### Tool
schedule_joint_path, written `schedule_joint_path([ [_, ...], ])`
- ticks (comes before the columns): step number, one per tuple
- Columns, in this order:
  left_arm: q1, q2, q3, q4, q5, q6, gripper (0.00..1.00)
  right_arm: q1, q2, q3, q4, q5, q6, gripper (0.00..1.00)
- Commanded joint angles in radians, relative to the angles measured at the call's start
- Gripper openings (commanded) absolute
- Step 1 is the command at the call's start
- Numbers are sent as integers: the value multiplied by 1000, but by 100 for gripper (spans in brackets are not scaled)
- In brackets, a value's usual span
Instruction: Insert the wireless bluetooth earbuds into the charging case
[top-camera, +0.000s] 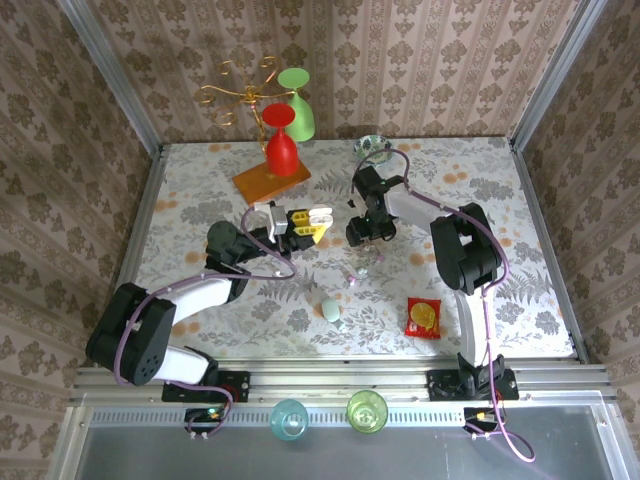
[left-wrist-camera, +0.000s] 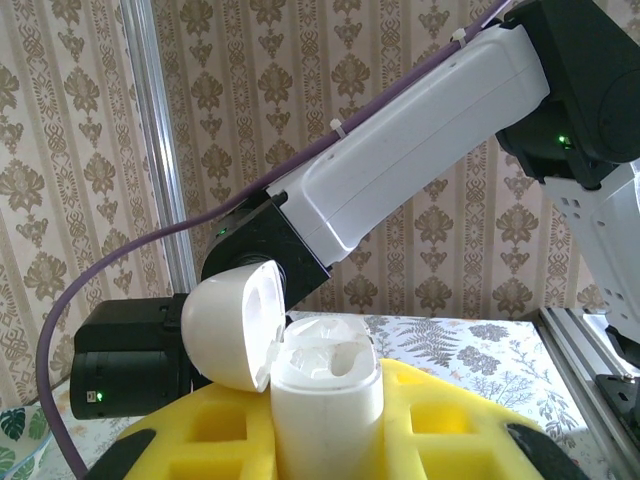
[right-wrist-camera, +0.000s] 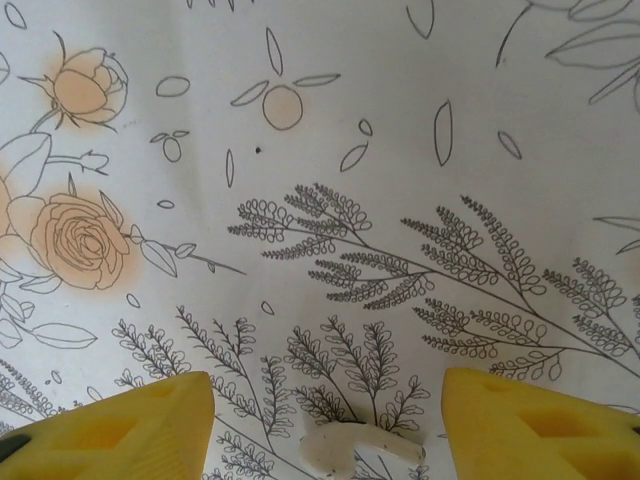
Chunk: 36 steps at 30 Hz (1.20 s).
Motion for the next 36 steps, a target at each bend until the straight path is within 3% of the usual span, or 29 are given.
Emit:
schedule_joint_path([
  [1,2,-17,-5,29,6,21,0,5,-43,-62,-18,-57,-9,60],
  [10,2,16,14,29,26,27,0,40,-112,-157,-2,-64,29,54],
  [14,2,17,13,29,26,30,0,47,-114,-132,-34,46,57,56],
  [21,5,1,-3,30,31,43,0,48,-38,33,-199,166,164,61],
  [29,14,-2,-7,29,49,50,0,59,128,296,-446,136,236,65],
  [33,17,-1,-6,29,57,50,0,59,177,366,-510,139,237,49],
  [36,20,4,-5,29,56,51,0,60,215,407,-542,125,222,46],
])
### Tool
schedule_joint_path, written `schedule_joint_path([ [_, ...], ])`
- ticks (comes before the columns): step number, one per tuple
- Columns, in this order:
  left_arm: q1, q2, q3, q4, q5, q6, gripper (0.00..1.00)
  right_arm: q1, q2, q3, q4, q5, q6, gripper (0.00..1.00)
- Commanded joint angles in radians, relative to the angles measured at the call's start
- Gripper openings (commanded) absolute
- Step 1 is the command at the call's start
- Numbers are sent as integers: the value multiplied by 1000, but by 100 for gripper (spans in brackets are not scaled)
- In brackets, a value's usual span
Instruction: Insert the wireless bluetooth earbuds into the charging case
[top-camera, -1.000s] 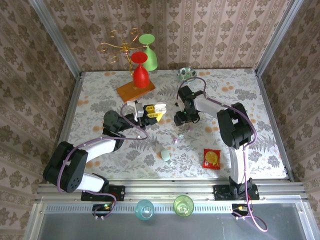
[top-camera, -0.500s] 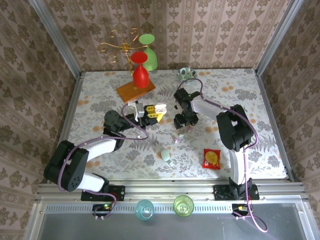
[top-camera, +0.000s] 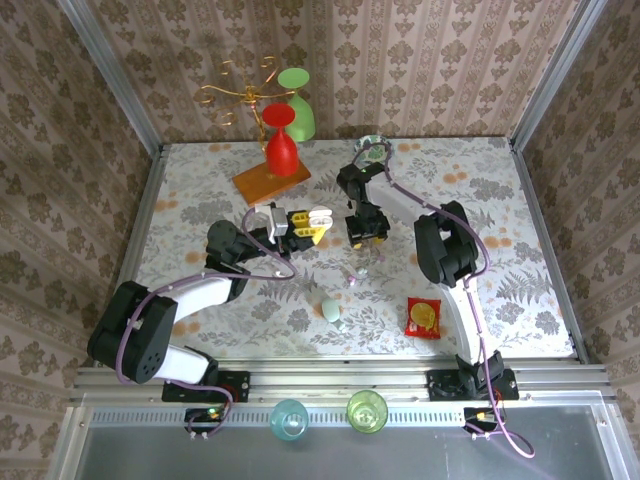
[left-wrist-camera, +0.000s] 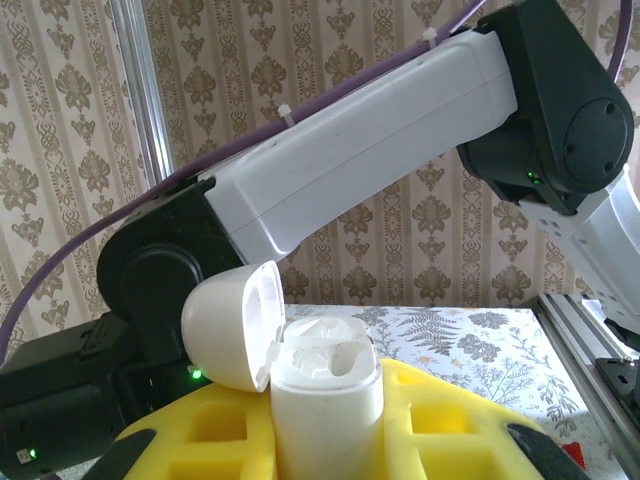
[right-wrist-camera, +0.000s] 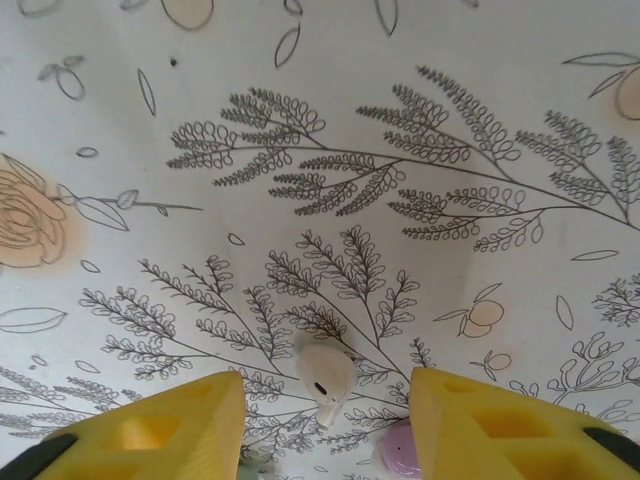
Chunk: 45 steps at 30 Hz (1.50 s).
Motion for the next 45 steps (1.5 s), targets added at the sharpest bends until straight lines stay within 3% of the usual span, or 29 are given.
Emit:
schedule_joint_path([
  [1,7,-7,-4,30,30,20,0,7,46,67,-121,-2,1,46],
  [17,9,-5,-7,30,34,14,0,13,120,115,-145,-30,-29,40],
  [29,6,-3,-7,30,32,0,0,13,116,55,-83,10,-30,24],
  [35,3,1,-5,30,25,-1,0,18,-34,-79,59,55,-43,23],
  [45,4,26,3,31,15,2,0,20,-397,-441,462,98,-110,24],
])
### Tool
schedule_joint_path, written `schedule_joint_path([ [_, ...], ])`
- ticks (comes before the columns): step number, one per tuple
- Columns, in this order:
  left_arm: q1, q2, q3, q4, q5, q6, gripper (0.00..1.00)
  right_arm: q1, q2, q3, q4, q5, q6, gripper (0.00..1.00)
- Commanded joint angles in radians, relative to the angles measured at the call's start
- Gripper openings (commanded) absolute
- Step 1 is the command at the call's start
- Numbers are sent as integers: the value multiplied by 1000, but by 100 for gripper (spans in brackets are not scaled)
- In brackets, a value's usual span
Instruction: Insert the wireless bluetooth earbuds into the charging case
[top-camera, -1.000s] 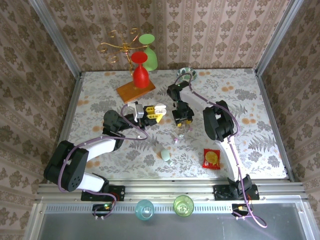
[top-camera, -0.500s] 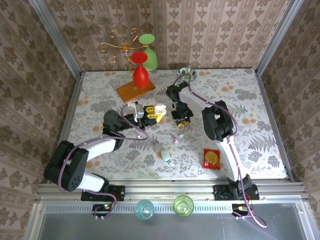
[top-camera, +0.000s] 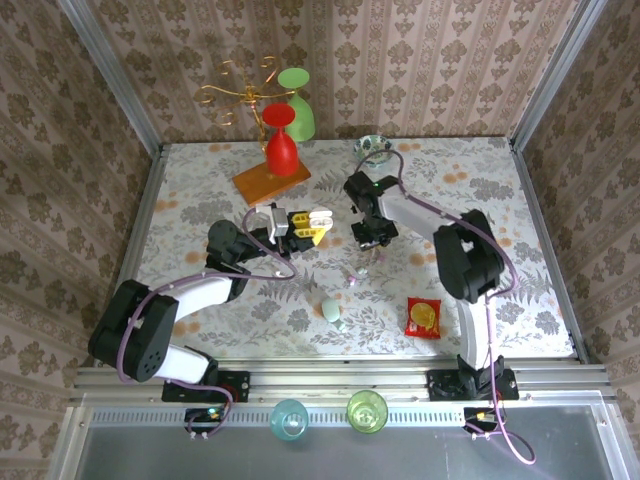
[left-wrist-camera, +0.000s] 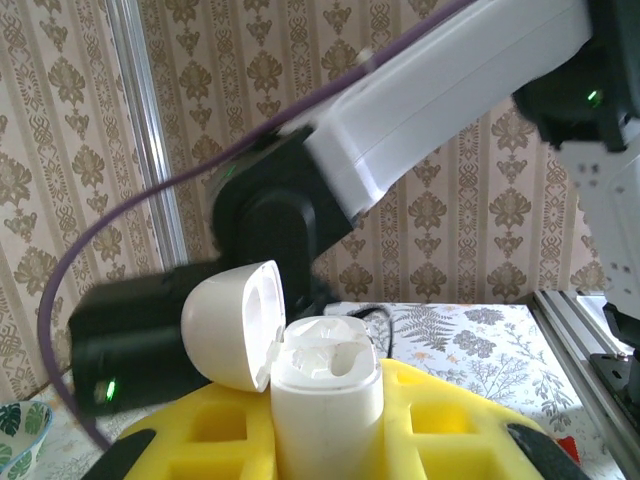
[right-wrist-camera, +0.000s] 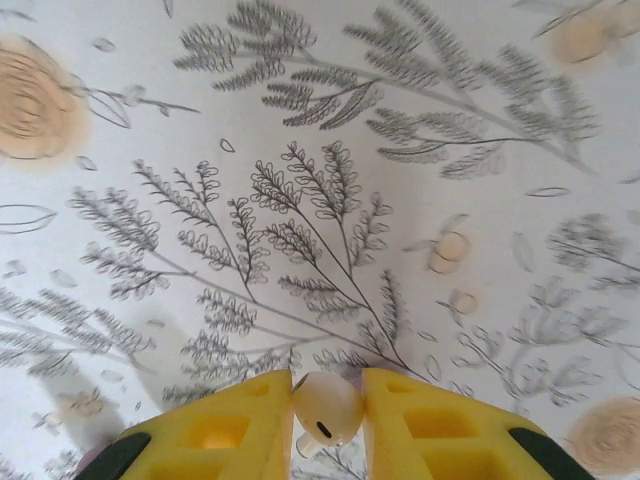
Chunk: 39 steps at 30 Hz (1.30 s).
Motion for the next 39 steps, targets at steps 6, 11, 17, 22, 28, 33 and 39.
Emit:
schedule_joint_path([
  [6,4,42,19,30,4,-7,0,11,-283,-220,400,57,-65,24],
  [11,10,72,25,30,-13,-18,0,14,-418,-294,515,3,-76,22],
  [17,16,125,50,30,-45,-61,0,46,-535,-323,565,-39,-111,22],
  [22,20,160,64,29,-52,-76,0,92,-591,-311,566,-42,-152,22],
  [28,32,188,74,29,-73,-101,0,139,-609,-275,561,-60,-185,22],
  [33,32,200,87,28,-53,-116,0,167,-597,-255,574,-82,-199,22],
  [39,32,193,83,28,-42,-118,0,184,-581,-236,598,-95,-195,21],
])
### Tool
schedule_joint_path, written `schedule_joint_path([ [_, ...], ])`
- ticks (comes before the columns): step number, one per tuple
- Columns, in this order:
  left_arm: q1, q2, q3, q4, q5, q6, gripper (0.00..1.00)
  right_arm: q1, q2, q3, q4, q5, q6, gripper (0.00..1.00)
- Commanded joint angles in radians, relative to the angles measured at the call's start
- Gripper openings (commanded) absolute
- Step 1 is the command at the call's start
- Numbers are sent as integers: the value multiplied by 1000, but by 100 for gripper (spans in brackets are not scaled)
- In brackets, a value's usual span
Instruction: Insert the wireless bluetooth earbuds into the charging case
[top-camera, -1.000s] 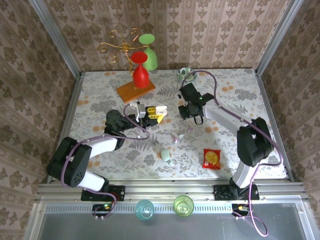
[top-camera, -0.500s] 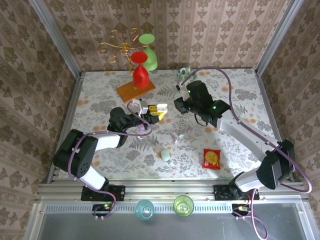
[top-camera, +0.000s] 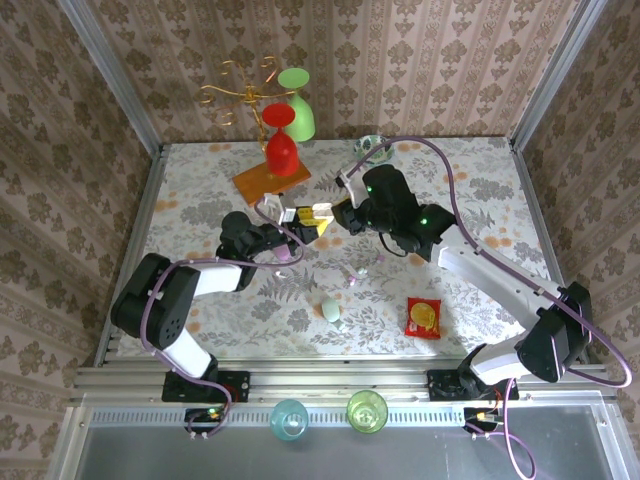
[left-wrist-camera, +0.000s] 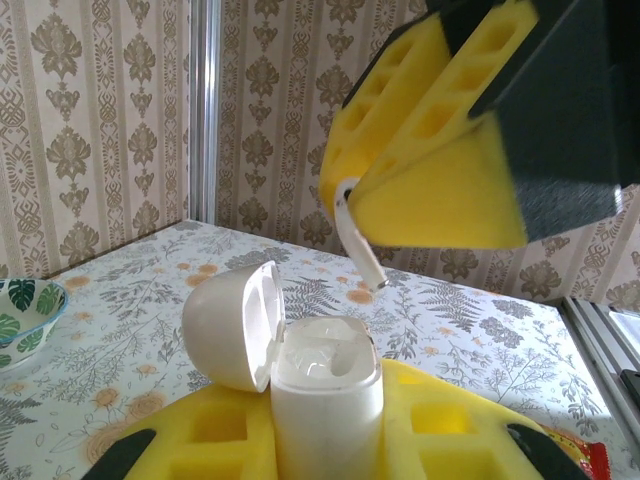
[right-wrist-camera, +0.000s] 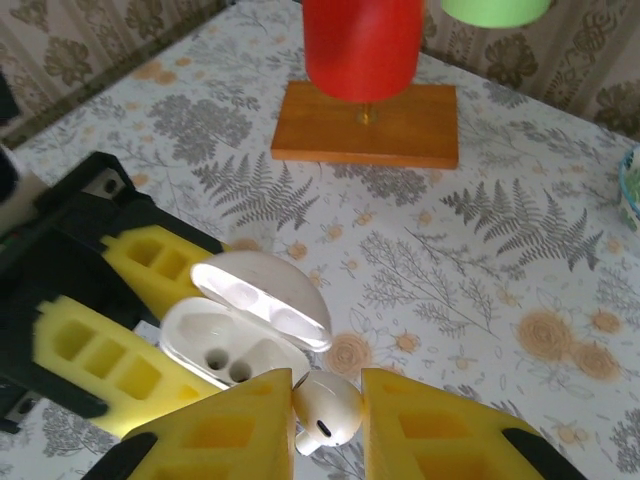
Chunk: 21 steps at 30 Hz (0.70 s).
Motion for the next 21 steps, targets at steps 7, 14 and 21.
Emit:
schedule_joint_path([
  [7,-2,3,30,29,34,-23,0,21,45,74,45,-40,-31,21],
  [14,-3,-3,38,28,33,-45,0,29,75,80,45,-40,-45,21],
  [21,-2,-3,38,29,25,-60,0,29,85,58,54,-23,-50,21],
])
